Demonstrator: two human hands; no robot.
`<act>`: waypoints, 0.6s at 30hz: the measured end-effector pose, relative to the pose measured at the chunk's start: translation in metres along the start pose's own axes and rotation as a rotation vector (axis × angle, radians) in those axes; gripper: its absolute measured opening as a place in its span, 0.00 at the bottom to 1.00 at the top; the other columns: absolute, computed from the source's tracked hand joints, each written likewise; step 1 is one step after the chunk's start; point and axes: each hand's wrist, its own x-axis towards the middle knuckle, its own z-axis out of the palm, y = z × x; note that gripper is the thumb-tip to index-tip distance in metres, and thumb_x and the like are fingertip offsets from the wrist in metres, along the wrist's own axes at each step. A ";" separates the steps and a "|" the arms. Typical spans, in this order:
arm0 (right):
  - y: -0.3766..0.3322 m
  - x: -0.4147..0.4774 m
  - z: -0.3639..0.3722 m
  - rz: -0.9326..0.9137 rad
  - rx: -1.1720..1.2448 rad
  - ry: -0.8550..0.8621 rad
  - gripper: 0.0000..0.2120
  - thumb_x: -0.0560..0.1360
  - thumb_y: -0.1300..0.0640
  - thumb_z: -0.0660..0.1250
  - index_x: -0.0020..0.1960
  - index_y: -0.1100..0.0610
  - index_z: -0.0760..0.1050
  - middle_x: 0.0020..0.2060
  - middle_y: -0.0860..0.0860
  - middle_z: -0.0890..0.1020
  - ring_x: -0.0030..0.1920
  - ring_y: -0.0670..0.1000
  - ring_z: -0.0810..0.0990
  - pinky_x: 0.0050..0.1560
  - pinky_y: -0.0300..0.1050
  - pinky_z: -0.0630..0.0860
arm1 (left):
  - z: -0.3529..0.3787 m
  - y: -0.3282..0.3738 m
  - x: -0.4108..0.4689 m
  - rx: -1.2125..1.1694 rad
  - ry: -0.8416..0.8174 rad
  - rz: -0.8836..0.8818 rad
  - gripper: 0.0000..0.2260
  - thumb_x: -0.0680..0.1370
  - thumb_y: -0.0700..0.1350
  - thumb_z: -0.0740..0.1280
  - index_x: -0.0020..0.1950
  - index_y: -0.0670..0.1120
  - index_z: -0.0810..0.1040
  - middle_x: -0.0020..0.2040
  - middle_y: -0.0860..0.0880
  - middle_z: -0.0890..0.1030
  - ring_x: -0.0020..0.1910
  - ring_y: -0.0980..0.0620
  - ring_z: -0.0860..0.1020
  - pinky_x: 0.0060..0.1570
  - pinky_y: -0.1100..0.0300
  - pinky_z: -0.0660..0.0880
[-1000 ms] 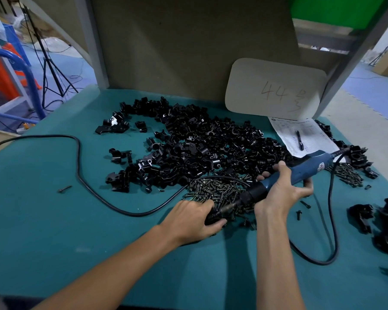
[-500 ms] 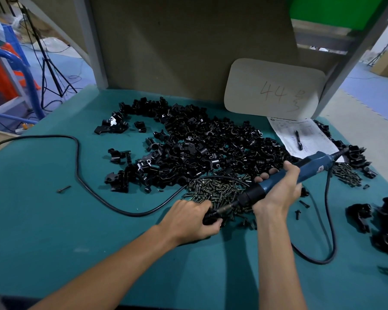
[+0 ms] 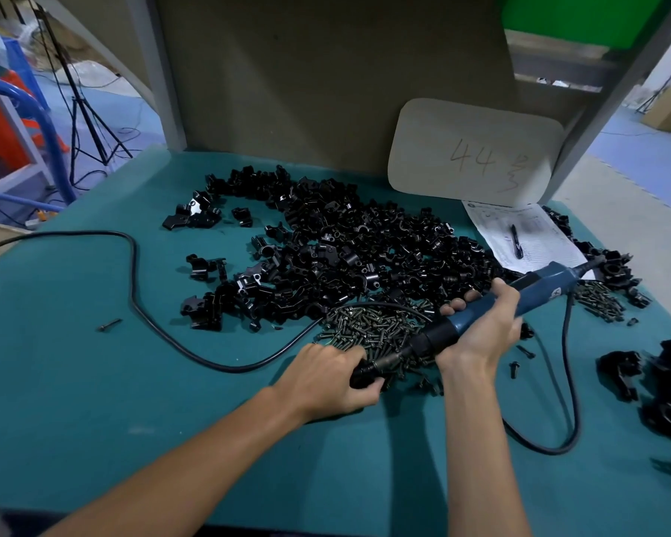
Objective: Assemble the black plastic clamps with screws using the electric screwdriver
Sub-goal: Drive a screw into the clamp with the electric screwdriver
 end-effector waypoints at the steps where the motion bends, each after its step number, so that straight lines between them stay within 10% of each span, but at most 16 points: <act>1: 0.000 0.000 0.000 -0.005 0.001 0.001 0.15 0.74 0.54 0.70 0.58 0.54 0.69 0.30 0.49 0.75 0.27 0.49 0.73 0.28 0.42 0.72 | 0.000 0.000 0.000 0.001 -0.001 -0.002 0.18 0.75 0.66 0.54 0.40 0.51 0.68 0.26 0.56 0.68 0.24 0.55 0.66 0.31 0.58 0.60; 18: 0.002 -0.002 0.002 -0.035 -0.003 -0.008 0.20 0.74 0.52 0.73 0.59 0.53 0.67 0.32 0.49 0.77 0.28 0.49 0.75 0.29 0.44 0.75 | 0.000 0.000 -0.002 0.004 0.019 -0.013 0.19 0.75 0.66 0.52 0.41 0.52 0.69 0.26 0.56 0.70 0.23 0.59 0.65 0.29 0.59 0.60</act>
